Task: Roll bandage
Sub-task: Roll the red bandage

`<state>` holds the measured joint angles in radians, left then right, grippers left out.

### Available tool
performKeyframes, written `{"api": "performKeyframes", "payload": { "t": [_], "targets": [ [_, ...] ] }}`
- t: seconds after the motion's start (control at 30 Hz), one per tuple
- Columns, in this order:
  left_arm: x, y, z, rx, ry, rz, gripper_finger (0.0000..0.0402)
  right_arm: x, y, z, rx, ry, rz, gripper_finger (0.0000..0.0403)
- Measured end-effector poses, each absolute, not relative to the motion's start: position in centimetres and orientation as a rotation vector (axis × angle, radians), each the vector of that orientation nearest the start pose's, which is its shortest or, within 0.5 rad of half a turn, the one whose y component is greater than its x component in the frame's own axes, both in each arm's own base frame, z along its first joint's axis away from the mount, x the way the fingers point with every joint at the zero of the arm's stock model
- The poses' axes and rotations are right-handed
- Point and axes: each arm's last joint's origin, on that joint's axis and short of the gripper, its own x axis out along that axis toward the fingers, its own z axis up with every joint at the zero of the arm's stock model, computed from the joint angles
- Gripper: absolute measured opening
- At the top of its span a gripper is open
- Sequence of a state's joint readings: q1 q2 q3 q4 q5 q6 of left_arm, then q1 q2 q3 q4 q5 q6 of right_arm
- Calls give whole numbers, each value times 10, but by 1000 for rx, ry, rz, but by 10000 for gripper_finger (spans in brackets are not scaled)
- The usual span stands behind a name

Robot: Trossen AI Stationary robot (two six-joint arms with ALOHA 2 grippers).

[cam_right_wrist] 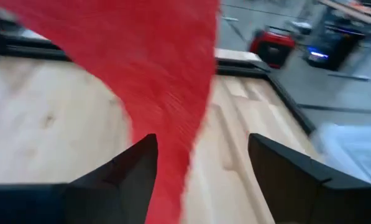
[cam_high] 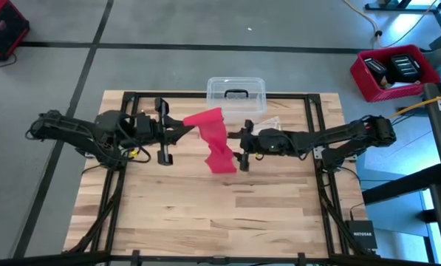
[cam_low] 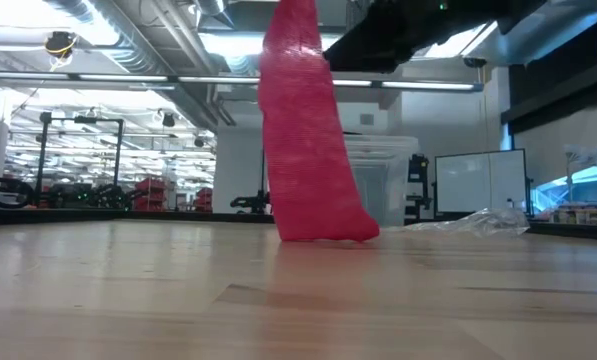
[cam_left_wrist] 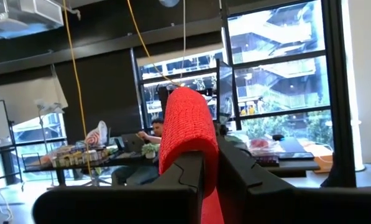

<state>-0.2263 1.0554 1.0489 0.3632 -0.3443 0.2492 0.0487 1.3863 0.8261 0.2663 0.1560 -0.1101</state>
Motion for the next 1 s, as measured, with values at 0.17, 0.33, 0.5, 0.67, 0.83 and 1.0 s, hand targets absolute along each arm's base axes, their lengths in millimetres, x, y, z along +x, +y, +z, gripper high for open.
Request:
{"api": "performKeyframes", "payload": {
  "t": [0.17, 0.33, 0.5, 0.67, 0.83, 1.0],
  "targets": [
    [221, -41, 424, 149, -321, 156, 22, 311, 9, 250, -127, 274, -35, 252],
    [221, -41, 424, 149, -321, 157, 20, 319, 12, 241, -119, 260, 41, 202],
    [221, -41, 424, 162, -320, 159, 19, 325, 10, 229, -208, 304, -7, 47],
    [217, -45, 429, 148, -344, 139, 18, 326, 8, 218, -254, 380, -82, 21],
    [199, -51, 469, 124, -471, 112, 18, 322, 7, 209, -263, 484, -101, 6],
    [177, -47, 512, 124, -549, 125, 18, 317, 5, 202, -255, 567, -142, 5]
  ]
}}
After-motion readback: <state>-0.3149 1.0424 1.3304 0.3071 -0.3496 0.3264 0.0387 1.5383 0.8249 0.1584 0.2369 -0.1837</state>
